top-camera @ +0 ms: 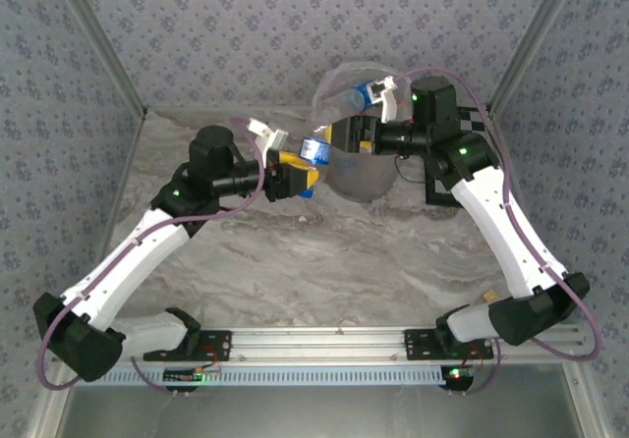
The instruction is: Put the plastic bottles in the bin
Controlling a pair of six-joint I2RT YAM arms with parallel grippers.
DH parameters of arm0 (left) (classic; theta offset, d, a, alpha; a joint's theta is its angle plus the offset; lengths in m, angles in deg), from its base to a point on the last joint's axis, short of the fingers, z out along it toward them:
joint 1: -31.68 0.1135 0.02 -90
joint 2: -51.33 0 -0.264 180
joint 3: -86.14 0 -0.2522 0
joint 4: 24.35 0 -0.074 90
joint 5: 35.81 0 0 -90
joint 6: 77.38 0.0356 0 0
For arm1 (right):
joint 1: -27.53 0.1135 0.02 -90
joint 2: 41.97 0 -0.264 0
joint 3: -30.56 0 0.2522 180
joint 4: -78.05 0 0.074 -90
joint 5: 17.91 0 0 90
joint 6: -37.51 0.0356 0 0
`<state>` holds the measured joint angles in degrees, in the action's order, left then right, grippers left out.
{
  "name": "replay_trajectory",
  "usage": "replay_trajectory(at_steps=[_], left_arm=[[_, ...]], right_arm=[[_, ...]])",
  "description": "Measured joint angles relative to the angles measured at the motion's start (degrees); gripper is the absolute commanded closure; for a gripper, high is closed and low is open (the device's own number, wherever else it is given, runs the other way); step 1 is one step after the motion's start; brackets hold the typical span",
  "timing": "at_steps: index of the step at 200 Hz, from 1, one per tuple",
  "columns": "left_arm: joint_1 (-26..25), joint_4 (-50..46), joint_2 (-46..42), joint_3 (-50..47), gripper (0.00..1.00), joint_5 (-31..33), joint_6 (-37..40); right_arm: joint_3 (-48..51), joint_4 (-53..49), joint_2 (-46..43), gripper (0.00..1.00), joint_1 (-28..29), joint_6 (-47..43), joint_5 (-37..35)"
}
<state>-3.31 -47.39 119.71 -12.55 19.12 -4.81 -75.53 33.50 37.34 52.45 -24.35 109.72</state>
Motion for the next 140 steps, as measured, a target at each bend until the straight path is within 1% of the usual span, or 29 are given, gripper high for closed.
replay_trajectory(at_steps=[13,45,53,64,80,88,98,107,116,121,130,140], left_arm=[[-0.44,0.57,1.25,0.0,0.6,-0.02,-0.17],[-1.25,2.25,3.19,0.0,0.59,0.17,-0.63],[-1.49,2.71,3.23,0.02,0.59,0.15,-0.66],[-2.14,3.34,3.32,0.13,0.59,0.11,-0.85],[-2.91,3.58,3.96,0.48,0.57,0.44,-2.12],[-2.91,3.98,4.63,0.72,0.51,0.59,-2.43],[-2.93,4.66,5.46,1.57,0.4,1.29,-2.89],[-2.97,5.14,6.21,2.56,0.28,1.46,-2.73],[-3.17,5.25,6.8,3.74,0.14,1.99,-3.43],[-3.32,5.29,7.02,4.15,0.08,2.1,-3.02],[-3.48,5.22,7.06,4.59,0.01,2.67,-3.48],[-3.72,5.25,7.04,4.74,0.0,3.28,-3.32]], right_arm=[[0.35,1.62,0.0,0.06,0.57,0.46,0.13],[0.37,2.69,1.22,0.14,0.92,0.94,-0.83],[0.31,2.8,1.88,0.18,0.87,0.9,-0.81],[0.15,2.78,2.97,0.28,0.9,1.18,-0.74],[-0.28,2.78,4.2,0.36,0.7,1.11,-0.22],[-0.74,2.6,4.5,0.42,0.37,1.05,-0.2],[-1.66,2.12,4.85,0.45,-0.39,0.76,-0.13],[-2.71,1.6,5.05,0.47,-1.14,0.44,-0.09],[-4.11,0.96,5.22,0.49,-1.92,0.42,-0.04],[-4.92,0.72,5.22,0.5,-2.47,0.33,-0.11],[-6.47,0.5,5.22,0.53,-3.58,0.11,-0.13],[-8.28,0.28,5.22,0.55,-5.16,-0.09,-0.31]])
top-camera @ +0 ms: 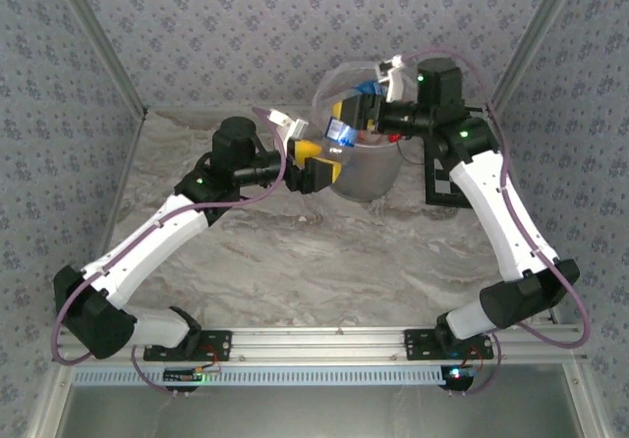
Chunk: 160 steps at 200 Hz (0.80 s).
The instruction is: Put the plastic bottles in the bin
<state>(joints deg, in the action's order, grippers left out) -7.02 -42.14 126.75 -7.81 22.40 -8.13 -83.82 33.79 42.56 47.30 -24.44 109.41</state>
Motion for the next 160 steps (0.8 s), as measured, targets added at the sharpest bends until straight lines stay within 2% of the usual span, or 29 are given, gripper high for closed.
replay_trajectory(at_steps=[30,52,77,101,125,160], left_arm=[[-0.09,-0.66,-0.13,-0.02,0.0,3.04,-0.11],[0.09,-1.84,-0.98,-0.02,0.0,6.91,-0.35],[1.4,-3.45,-1.64,-0.02,0.01,11.1,-2.25],[5.09,-4.11,-1.64,-0.37,0.02,13.68,-5.64],[8.33,-2.97,-0.83,-1.09,0.03,15.37,-9.49],[8.7,-2.16,3.32,-0.66,0.03,16.72,-11.91]], right_arm=[[-5.2,-0.74,-0.11,0.59,-5.95,-0.92,-1.95],[-8.44,-0.5,-0.15,0.63,-9.31,-3.8,-9.22],[-13.55,-2.64,1.79,0.64,-10.4,-8.35,-18.71],[-21.16,-5.55,6.23,0.64,-10.97,-12.9,-26.29],[-21.42,-7.34,7.56,0.65,-12.24,-15.43,-30.62],[-20.17,-8.5,10.08,0.67,-13.33,-17.7,-35.32]])
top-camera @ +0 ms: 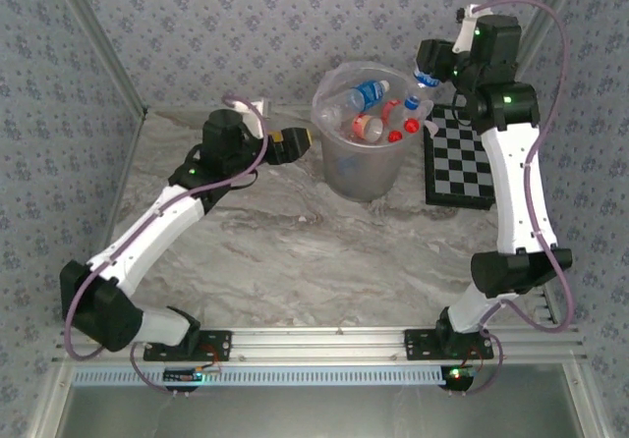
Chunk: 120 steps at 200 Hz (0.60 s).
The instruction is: Put the plastic bottles in the bin
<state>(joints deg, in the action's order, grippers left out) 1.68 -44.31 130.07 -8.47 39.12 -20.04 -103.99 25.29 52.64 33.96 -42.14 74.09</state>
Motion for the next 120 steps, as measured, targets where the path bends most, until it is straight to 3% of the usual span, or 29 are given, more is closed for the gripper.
replay_trajectory(at_steps=[67,120], left_arm=[[0.39,-0.63,10.95,9.46,0.04,4.24,-1.81],[1.33,-0.74,17.25,12.63,0.11,4.44,-4.9]], right_arm=[[7.19,5.77,-0.66,0.69,-0.11,1.27,2.56],[13.81,4.7,-3.37,0.69,1.36,7.04,11.23]])
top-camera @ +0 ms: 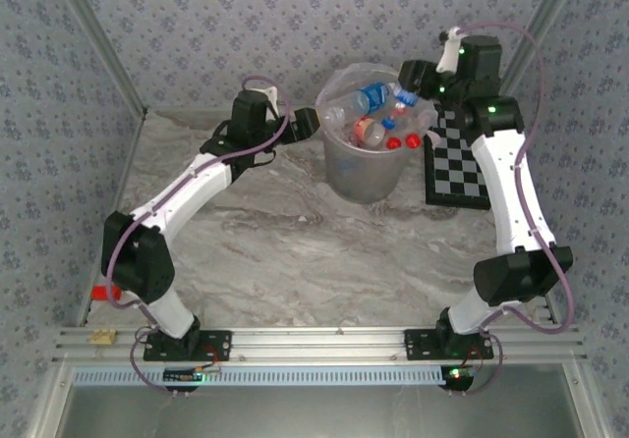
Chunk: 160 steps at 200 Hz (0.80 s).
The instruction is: Put the plastic bottles in the bin
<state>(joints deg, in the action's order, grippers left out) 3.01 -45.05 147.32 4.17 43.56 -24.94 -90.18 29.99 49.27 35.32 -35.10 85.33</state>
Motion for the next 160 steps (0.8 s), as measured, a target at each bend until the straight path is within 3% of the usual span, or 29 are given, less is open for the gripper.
replay_trajectory(at_steps=[71,160], left_arm=[[0.94,-0.11,3.93,2.82,0.19,-1.86,-3.1],[0.92,1.03,5.18,4.31,0.21,-6.19,-6.6]], right_arm=[[3.26,-4.68,0.11,0.7,5.64,1.88,3.02],[2.75,-8.48,2.62,0.71,15.34,-1.88,-1.57]])
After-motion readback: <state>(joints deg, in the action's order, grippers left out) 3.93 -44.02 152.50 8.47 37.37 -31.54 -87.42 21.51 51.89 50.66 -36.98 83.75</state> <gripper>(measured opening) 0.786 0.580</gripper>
